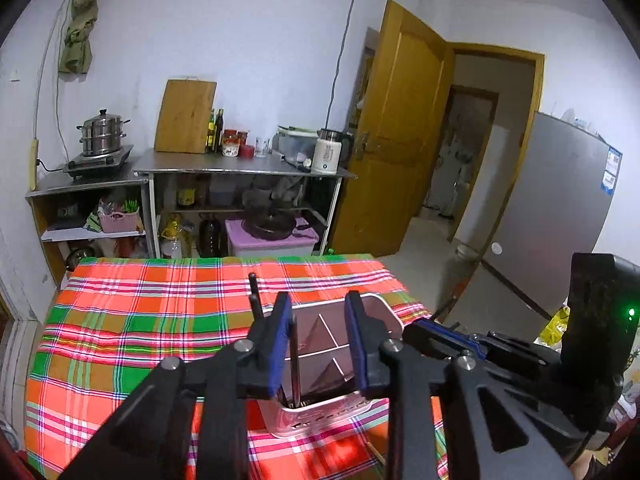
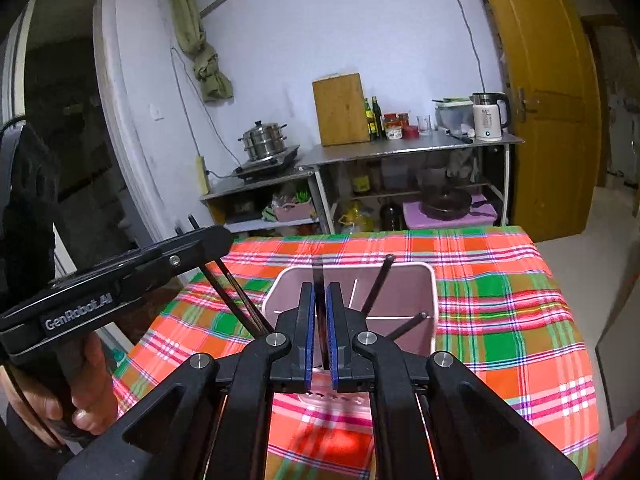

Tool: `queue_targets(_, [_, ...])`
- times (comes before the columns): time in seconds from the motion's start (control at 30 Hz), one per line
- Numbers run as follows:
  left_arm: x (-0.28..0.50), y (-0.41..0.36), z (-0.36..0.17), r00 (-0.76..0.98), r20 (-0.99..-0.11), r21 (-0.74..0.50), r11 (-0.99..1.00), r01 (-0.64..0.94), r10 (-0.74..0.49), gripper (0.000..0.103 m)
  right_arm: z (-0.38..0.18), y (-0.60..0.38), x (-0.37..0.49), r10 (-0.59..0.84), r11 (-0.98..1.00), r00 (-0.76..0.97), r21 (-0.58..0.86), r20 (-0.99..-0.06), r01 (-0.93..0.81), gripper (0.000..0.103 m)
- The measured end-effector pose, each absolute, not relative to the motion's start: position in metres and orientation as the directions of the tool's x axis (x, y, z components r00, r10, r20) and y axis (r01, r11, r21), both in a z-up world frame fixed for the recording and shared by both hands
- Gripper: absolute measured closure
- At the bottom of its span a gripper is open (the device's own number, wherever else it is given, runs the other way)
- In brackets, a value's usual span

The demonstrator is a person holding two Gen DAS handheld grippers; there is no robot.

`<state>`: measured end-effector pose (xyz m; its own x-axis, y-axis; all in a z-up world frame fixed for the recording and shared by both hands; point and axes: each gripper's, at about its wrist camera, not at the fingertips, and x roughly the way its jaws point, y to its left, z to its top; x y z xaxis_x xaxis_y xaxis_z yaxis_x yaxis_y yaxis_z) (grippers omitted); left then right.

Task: Organize utensils
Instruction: 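Open the left tool into the basket while the right tool releases its chopstick, then move both open tools down to the light wooden chopsticks on the cloth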

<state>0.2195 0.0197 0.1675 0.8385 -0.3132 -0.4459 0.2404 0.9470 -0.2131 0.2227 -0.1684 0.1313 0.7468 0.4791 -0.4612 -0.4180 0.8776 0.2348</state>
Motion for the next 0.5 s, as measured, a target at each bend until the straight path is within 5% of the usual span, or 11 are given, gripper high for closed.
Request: queue_targets(0.5, [0.158, 0.028, 0.163, 0.853, -0.421, -0.220, 0.947, 0.233, -0.308, 0.074, 0.135, -0.193, 0.167, 0.500, 0.866, 0.754, 0.242, -0.425, -0.437, 0.094])
